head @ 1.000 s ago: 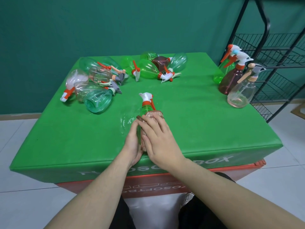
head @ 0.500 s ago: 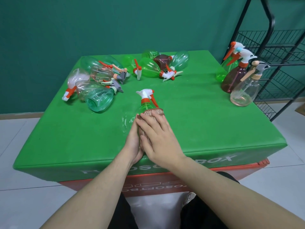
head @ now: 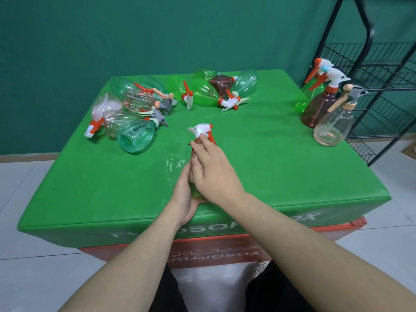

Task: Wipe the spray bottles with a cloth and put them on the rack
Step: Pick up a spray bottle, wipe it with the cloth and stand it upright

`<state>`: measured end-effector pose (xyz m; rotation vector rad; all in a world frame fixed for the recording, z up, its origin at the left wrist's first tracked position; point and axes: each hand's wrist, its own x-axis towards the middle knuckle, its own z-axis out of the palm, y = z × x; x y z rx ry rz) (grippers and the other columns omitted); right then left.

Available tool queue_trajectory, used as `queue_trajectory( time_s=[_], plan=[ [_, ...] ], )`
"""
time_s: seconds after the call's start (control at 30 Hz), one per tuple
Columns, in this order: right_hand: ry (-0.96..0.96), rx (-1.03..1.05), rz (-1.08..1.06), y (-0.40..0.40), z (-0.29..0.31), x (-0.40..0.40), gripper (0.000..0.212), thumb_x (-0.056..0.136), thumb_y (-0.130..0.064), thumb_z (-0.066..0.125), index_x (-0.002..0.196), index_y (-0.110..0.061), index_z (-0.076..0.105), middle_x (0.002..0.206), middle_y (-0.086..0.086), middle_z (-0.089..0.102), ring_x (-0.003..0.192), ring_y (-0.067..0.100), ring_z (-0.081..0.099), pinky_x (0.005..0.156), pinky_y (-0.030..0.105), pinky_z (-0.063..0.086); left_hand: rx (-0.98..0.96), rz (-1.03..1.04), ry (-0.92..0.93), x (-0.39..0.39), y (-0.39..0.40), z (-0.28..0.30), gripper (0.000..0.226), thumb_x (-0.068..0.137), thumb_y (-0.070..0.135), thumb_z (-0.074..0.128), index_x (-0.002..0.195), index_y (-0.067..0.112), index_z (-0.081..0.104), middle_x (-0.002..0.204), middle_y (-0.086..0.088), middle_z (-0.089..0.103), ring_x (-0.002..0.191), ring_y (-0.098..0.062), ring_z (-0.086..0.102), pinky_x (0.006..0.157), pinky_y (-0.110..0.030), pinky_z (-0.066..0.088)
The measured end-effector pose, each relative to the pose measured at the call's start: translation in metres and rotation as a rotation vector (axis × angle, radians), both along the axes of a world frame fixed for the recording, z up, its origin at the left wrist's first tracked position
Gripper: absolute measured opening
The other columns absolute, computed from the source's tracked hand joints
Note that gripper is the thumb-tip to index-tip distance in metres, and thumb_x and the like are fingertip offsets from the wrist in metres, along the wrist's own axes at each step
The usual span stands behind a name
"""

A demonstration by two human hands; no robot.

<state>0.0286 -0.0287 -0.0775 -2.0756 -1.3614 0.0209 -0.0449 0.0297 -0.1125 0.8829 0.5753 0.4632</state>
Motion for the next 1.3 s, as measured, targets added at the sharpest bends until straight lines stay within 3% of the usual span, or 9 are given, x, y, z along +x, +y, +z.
queue_trajectory(
  time_s=[0.13, 0.27, 0.5, 0.63, 0.7, 0.87, 1.07, 1.2, 1.3],
  plan=[
    [-0.148, -0.008, 0.032, -0.012, -0.018, -0.004, 0.054, 0.103, -0.030, 0.030, 0.147, -0.006, 0.049, 0.157, 0.015, 0.041, 0.146, 0.035, 0.033, 0.121, 0.047, 0.026, -0.025, 0.035, -0.028, 0.002, 0.003, -0.009, 0.045, 0.109, 0.043, 0.036, 0.142, 0.021, 0.060, 0.137, 0.000, 0.068, 0.128, -0.012, 0.062, 0.089, -0.024, 0.057],
    [-0.217, 0.002, 0.066, -0.034, -0.035, -0.009, 0.053, 0.105, -0.029, 0.031, 0.153, -0.008, 0.041, 0.161, 0.014, 0.034, 0.151, 0.038, 0.023, 0.121, 0.053, 0.025, 0.018, 0.001, 0.005, 0.003, 0.003, -0.011, 0.058, 0.108, 0.048, 0.035, 0.143, 0.009, 0.058, 0.141, -0.009, 0.064, 0.134, -0.020, 0.058, 0.105, -0.031, 0.049],
    [-0.274, 0.011, 0.102, -0.052, -0.052, -0.015, 0.055, 0.102, -0.024, 0.039, 0.155, -0.012, 0.033, 0.164, 0.010, 0.029, 0.152, 0.040, 0.017, 0.119, 0.059, 0.028, 0.034, -0.030, 0.051, 0.001, 0.002, -0.011, 0.062, 0.106, 0.055, 0.034, 0.116, 0.008, 0.074, 0.120, -0.015, 0.074, 0.111, -0.024, 0.073, 0.081, -0.028, 0.061],
    [-0.268, 0.017, 0.119, -0.060, -0.058, -0.017, 0.057, 0.101, -0.023, 0.040, 0.156, -0.016, 0.029, 0.165, 0.007, 0.025, 0.155, 0.036, 0.012, 0.119, 0.058, 0.028, 0.008, 0.020, 0.072, 0.000, 0.004, -0.011, 0.085, 0.089, 0.068, 0.057, 0.146, 0.005, 0.051, 0.132, -0.022, 0.067, 0.122, -0.035, 0.066, 0.095, -0.039, 0.060],
    [-0.245, 0.035, 0.116, -0.060, -0.057, -0.017, 0.055, 0.102, -0.023, 0.041, 0.155, -0.014, 0.033, 0.165, 0.008, 0.027, 0.154, 0.036, 0.013, 0.119, 0.058, 0.028, 0.014, 0.008, 0.062, -0.001, 0.004, -0.011, 0.093, 0.084, 0.069, 0.062, 0.149, 0.005, 0.045, 0.136, -0.023, 0.065, 0.127, -0.036, 0.063, 0.100, -0.042, 0.057],
    [-0.233, 0.053, 0.090, -0.050, -0.045, -0.017, 0.051, 0.103, -0.024, 0.040, 0.153, -0.013, 0.042, 0.162, 0.008, 0.033, 0.153, 0.037, 0.018, 0.119, 0.058, 0.027, 0.029, -0.059, 0.033, -0.001, 0.004, -0.008, 0.071, 0.096, 0.062, 0.041, 0.133, 0.007, 0.064, 0.132, -0.016, 0.069, 0.126, -0.026, 0.065, 0.098, -0.034, 0.058],
    [-0.202, 0.023, 0.044, -0.026, -0.019, -0.007, 0.050, 0.101, -0.029, 0.038, 0.149, -0.017, 0.049, 0.157, 0.005, 0.042, 0.150, 0.032, 0.027, 0.121, 0.052, 0.027, -0.028, -0.039, -0.011, 0.000, 0.001, 0.000, 0.049, 0.111, 0.048, 0.028, 0.136, 0.022, 0.062, 0.139, 0.002, 0.066, 0.130, -0.011, 0.060, 0.098, -0.024, 0.054],
    [-0.089, -0.025, 0.029, -0.009, -0.001, 0.004, 0.052, 0.102, -0.031, 0.034, 0.148, -0.014, 0.050, 0.157, 0.007, 0.042, 0.147, 0.029, 0.031, 0.123, 0.045, 0.025, -0.024, -0.059, -0.005, -0.001, 0.002, 0.003, 0.042, 0.109, 0.052, 0.032, 0.139, 0.037, 0.058, 0.134, 0.009, 0.069, 0.122, -0.011, 0.066, 0.085, -0.044, 0.060],
    [0.046, -0.052, 0.014, 0.003, 0.010, 0.009, 0.049, 0.106, -0.028, 0.039, 0.152, -0.015, 0.045, 0.162, 0.005, 0.036, 0.146, 0.026, 0.031, 0.123, 0.040, 0.024, -0.045, -0.063, -0.005, -0.002, 0.003, 0.004, 0.040, 0.108, 0.052, 0.031, 0.130, 0.038, 0.063, 0.124, 0.006, 0.074, 0.110, -0.016, 0.072, 0.091, -0.059, 0.055]
  ],
)
